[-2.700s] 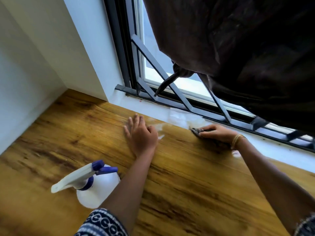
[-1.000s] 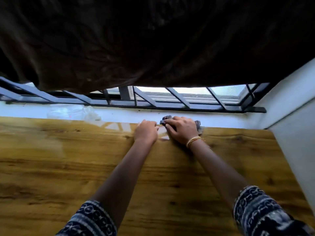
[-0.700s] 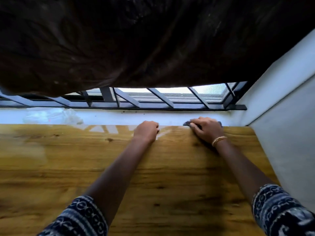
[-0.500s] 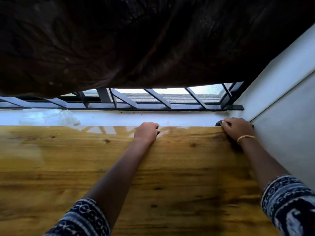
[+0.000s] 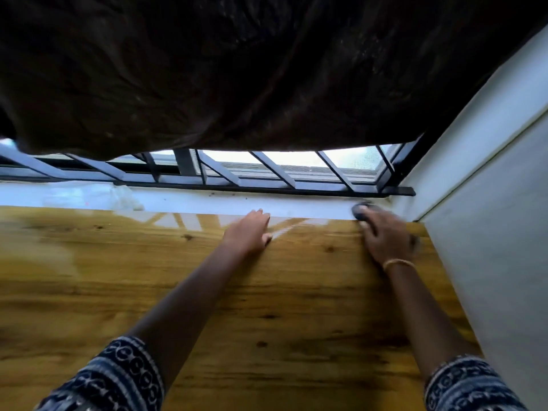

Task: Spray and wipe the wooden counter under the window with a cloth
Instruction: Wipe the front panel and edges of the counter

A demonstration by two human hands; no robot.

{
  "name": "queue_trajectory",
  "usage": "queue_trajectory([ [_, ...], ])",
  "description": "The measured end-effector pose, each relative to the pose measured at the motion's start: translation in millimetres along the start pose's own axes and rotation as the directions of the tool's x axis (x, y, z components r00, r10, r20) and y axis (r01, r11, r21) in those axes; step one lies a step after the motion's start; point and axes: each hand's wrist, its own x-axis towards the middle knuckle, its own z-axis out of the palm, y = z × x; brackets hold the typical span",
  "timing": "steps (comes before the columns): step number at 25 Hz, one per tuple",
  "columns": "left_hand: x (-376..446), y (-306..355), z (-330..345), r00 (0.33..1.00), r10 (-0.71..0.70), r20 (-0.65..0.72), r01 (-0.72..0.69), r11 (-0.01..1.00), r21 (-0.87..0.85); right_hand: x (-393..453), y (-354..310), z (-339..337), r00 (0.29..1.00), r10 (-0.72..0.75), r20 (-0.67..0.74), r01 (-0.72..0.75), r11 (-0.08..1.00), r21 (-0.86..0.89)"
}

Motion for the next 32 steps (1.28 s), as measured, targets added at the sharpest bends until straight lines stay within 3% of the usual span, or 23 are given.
queue_trajectory([
  [3, -42, -26, 2, 0.993, 0.015, -0.115, -0.012, 1.0, 0.029, -30, 29, -5, 0.896, 0.439, -0.067, -0.442, 0.897, -0.019],
  [5, -65, -47, 4, 0.988, -0.024, -0.152, 0.029, 0.999, 0.03, -47, 4, 7, 0.832, 0.547, -0.097, -0.549, 0.836, 0.0],
  [7, -92, -70, 2, 0.974, -0.102, -0.201, 0.102, 0.995, -0.014, -56, -46, 18, 0.825, 0.558, -0.087, -0.559, 0.829, 0.019],
  [13, -200, -176, -16, 0.913, -0.314, -0.26, 0.298, 0.949, -0.1, -77, -271, 68, 0.972, 0.213, 0.099, -0.219, 0.975, 0.048],
  [18, -309, -283, -36, 0.845, -0.458, -0.275, 0.433, 0.889, -0.151, -121, -475, 113, 0.963, -0.081, 0.258, 0.059, 0.994, 0.093],
  [22, -392, -360, -44, 0.815, -0.53, -0.236, 0.471, 0.842, -0.262, -158, -619, 145, 0.892, -0.303, 0.336, 0.264, 0.952, 0.157],
  [25, -439, -402, -43, 0.823, -0.538, -0.183, 0.468, 0.824, -0.32, -180, -700, 163, 0.768, -0.528, 0.362, 0.487, 0.849, 0.205],
  [28, -459, -424, -43, 0.864, -0.481, -0.15, 0.39, 0.828, -0.404, -188, -714, 164, 0.658, -0.667, 0.348, 0.633, 0.741, 0.224],
  [32, -464, -429, -50, 0.824, -0.475, -0.31, 0.297, 0.826, -0.478, -220, -672, 154, 0.548, -0.782, 0.296, 0.736, 0.619, 0.274],
])
